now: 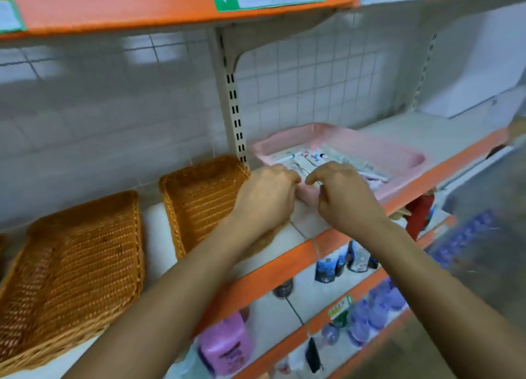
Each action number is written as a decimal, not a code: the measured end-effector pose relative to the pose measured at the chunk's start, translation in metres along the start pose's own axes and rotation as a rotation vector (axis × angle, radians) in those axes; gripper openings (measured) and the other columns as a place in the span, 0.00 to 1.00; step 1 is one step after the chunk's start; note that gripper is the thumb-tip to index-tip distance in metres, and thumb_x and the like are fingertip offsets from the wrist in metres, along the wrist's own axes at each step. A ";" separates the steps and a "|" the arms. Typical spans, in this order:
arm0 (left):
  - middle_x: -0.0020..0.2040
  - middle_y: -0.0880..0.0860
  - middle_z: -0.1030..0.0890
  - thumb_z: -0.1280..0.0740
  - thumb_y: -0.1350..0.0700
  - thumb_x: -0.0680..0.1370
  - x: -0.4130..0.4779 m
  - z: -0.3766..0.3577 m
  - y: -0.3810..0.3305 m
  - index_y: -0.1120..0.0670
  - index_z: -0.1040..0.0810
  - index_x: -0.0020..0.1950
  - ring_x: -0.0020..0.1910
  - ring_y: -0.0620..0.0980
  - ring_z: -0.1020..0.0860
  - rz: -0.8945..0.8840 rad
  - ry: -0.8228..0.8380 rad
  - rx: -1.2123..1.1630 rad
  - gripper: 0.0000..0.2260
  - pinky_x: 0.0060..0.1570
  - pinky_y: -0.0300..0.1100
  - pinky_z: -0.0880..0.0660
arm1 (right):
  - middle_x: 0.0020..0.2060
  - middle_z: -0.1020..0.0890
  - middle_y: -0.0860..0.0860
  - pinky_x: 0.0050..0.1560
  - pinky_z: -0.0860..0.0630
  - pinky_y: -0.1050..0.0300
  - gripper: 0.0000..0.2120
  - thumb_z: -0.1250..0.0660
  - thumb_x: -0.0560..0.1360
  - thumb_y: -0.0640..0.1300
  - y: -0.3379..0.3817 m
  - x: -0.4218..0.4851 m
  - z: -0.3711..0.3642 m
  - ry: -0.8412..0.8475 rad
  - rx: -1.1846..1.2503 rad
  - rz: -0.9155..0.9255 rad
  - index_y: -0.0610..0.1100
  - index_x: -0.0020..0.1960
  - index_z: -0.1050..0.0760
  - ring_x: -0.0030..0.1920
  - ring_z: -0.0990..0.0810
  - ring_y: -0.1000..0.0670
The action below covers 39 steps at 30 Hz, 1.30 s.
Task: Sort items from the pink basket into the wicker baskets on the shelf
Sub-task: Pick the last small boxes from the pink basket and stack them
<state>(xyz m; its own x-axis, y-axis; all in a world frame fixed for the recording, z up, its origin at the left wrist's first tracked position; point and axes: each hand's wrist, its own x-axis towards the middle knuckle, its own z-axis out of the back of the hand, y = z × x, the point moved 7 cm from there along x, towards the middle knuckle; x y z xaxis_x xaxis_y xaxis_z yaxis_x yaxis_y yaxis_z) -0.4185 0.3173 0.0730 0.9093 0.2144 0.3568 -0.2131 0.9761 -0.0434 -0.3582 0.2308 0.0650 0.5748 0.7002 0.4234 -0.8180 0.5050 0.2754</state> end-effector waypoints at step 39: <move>0.63 0.51 0.23 0.38 0.56 0.75 0.151 -0.123 0.038 0.45 0.28 0.65 0.61 0.52 0.26 0.394 0.508 0.121 0.18 0.57 0.43 0.29 | 0.63 0.25 0.50 0.60 0.28 0.54 0.26 0.46 0.71 0.30 -0.128 0.161 -0.091 0.796 -0.025 0.531 0.47 0.63 0.25 0.61 0.27 0.47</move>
<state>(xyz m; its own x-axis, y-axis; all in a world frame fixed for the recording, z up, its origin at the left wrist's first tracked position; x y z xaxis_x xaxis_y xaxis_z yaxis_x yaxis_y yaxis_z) -0.2454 0.3915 0.0109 0.8045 0.5744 -0.1512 -0.5764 0.8164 0.0353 -0.1593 0.3244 0.0193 -0.0179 0.9740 -0.2260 -0.9807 0.0269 0.1938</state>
